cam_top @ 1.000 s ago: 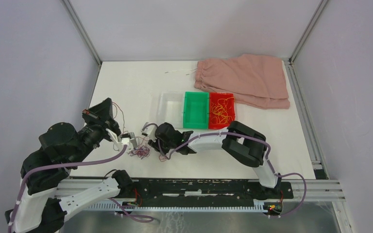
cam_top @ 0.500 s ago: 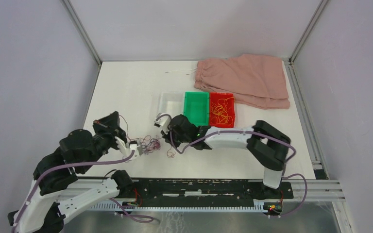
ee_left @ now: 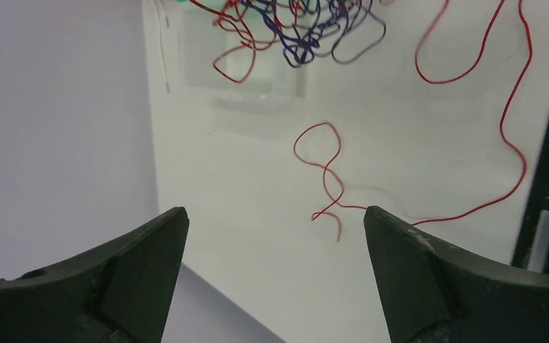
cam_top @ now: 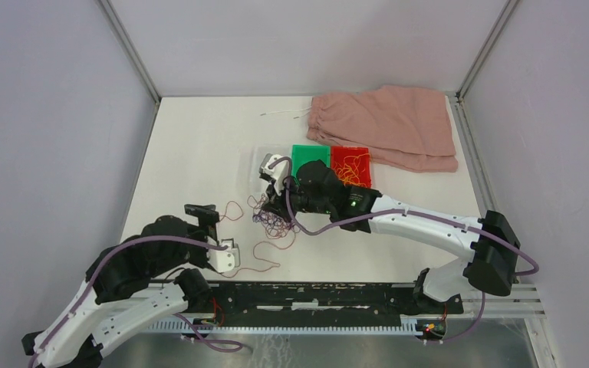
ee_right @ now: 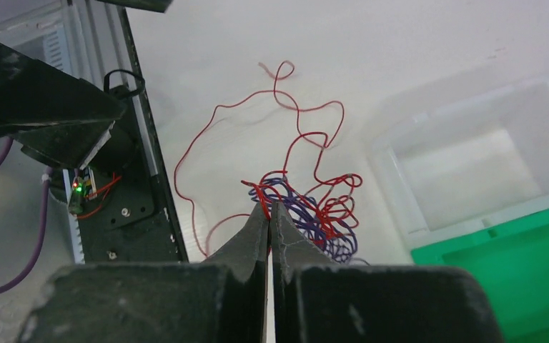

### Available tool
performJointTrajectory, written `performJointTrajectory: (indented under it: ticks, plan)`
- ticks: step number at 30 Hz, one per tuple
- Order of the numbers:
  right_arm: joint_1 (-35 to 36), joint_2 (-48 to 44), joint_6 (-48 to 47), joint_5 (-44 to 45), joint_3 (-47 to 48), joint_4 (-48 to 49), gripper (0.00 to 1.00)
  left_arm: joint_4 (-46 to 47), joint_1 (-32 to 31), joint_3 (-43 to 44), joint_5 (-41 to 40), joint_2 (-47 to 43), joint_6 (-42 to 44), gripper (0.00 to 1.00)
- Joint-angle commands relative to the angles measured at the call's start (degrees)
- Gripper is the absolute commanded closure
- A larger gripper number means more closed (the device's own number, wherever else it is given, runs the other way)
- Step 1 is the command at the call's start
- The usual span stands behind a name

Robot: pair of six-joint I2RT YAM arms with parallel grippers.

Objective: Untangle the cables

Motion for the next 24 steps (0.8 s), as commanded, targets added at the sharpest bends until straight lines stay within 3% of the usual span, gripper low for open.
performJointTrajectory:
  ticks: [1, 3, 5, 13, 20, 24]
  plan:
    - [0.14, -1.25, 0.97, -3.17, 5.08, -6.57, 1.0, -1.92, -0.19, 6.74, 14.38, 1.64, -10.98, 0.01]
    - [0.17, -1.18, 1.4, -4.3, 6.8, -7.79, 1.0, -1.2, -0.16, 7.51, 16.39, 2.36, -12.17, 0.0]
    - [0.1, -1.15, 2.02, -4.72, 8.38, -8.96, 1.0, 5.33, -0.11, 7.34, 16.11, 2.91, -17.66, 0.0]
    - [0.15, -0.75, 6.88, -8.01, 14.15, -12.72, 1.0, 27.25, -0.16, 6.97, 17.3, 8.59, -28.12, 0.43]
    - [0.11, -1.98, 7.69, -8.47, 16.0, -15.34, 1.0, 30.76, -0.11, 9.16, 20.96, 14.23, -24.45, 0.51]
    - [-0.12, -2.69, 7.45, -8.18, 17.05, -17.16, 1.0, 28.6, -0.03, 11.07, 22.24, 17.42, -22.63, 0.69]
